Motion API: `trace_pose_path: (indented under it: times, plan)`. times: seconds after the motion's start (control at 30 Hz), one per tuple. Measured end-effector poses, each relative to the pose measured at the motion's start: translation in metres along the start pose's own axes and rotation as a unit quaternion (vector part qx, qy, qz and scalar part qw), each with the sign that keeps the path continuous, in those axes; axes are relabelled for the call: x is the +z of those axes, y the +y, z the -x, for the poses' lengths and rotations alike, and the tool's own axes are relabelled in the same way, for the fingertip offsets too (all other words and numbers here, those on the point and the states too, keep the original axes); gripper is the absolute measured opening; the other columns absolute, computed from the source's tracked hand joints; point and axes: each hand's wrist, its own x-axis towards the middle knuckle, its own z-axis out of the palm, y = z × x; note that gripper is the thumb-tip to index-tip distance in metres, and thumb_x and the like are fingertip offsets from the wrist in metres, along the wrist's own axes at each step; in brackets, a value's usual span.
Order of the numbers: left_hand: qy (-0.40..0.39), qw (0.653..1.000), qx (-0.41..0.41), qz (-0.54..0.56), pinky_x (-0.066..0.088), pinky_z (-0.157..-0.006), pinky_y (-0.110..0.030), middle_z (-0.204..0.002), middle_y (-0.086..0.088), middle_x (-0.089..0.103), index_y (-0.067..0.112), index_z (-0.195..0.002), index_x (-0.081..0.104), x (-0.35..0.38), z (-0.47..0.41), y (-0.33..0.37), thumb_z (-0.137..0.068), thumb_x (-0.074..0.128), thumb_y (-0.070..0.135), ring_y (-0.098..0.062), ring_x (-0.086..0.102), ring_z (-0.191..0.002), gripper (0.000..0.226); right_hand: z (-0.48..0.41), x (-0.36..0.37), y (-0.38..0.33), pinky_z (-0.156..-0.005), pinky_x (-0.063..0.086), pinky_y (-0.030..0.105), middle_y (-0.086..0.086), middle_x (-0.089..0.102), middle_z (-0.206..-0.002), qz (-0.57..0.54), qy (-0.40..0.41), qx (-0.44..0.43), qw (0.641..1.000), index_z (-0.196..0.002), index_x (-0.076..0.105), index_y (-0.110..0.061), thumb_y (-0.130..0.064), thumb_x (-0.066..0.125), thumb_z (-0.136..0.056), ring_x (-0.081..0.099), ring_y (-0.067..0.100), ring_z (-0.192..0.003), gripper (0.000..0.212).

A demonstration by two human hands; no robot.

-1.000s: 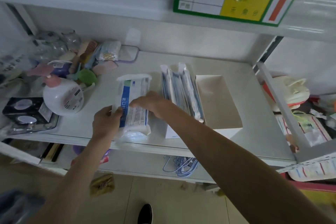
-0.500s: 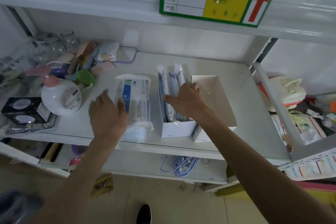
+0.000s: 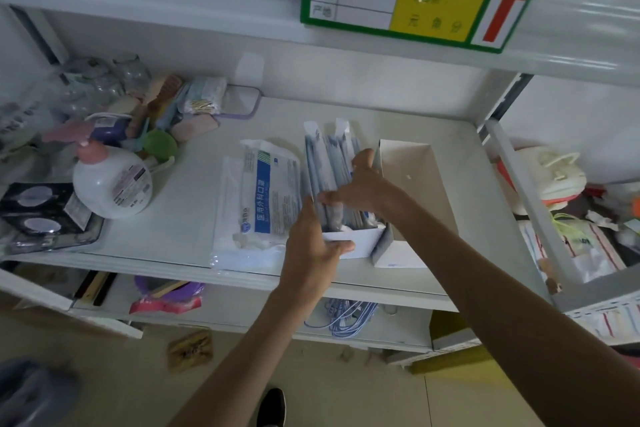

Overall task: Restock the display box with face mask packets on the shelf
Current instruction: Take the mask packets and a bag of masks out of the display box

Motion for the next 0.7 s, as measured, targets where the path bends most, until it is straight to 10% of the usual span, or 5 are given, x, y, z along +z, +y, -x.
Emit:
trace_pose_path:
  times: [0.2, 0.47, 0.7]
  plan:
    - [0.015, 1.000, -0.019, -0.001, 0.043, -0.074, -0.006, -0.096, 0.012, 0.066, 0.022, -0.124, 0.055, 0.019, -0.001, 0.013, -0.068, 0.086, 0.013, -0.005, 0.063, -0.086, 0.065, -0.010, -0.003, 0.000, -0.089, 0.035, 0.035, 0.020, 0.012, -0.150, 0.079, 0.039, 0.038, 0.995, -0.149, -0.018, -0.012, -0.039, 0.064, -0.080, 0.027, 0.034, -0.133, 0.110]
    - [0.003, 1.000, -0.012, 0.008, 0.049, -0.087, -0.018, -0.112, 0.005, 0.070, 0.022, -0.131, 0.052, 0.038, -0.009, 0.020, -0.068, 0.085, 0.017, -0.012, 0.066, -0.100, 0.071, -0.022, -0.027, 0.006, -0.098, 0.040, 0.038, 0.029, 0.022, -0.149, 0.113, 0.079, 0.088, 0.986, -0.146, -0.004, 0.012, -0.044, 0.059, -0.082, 0.031, 0.041, -0.135, 0.105]
    - [0.002, 1.000, -0.024, -0.006, 0.046, -0.095, -0.014, -0.125, 0.003, 0.066, 0.020, -0.140, 0.044, 0.048, -0.006, 0.025, -0.074, 0.084, 0.021, -0.014, 0.064, -0.111, 0.077, -0.031, -0.032, 0.011, -0.100, 0.043, 0.040, 0.019, 0.035, -0.146, 0.095, 0.087, 0.074, 0.989, -0.147, -0.001, 0.000, -0.038, 0.066, -0.080, 0.041, 0.037, -0.130, 0.103]
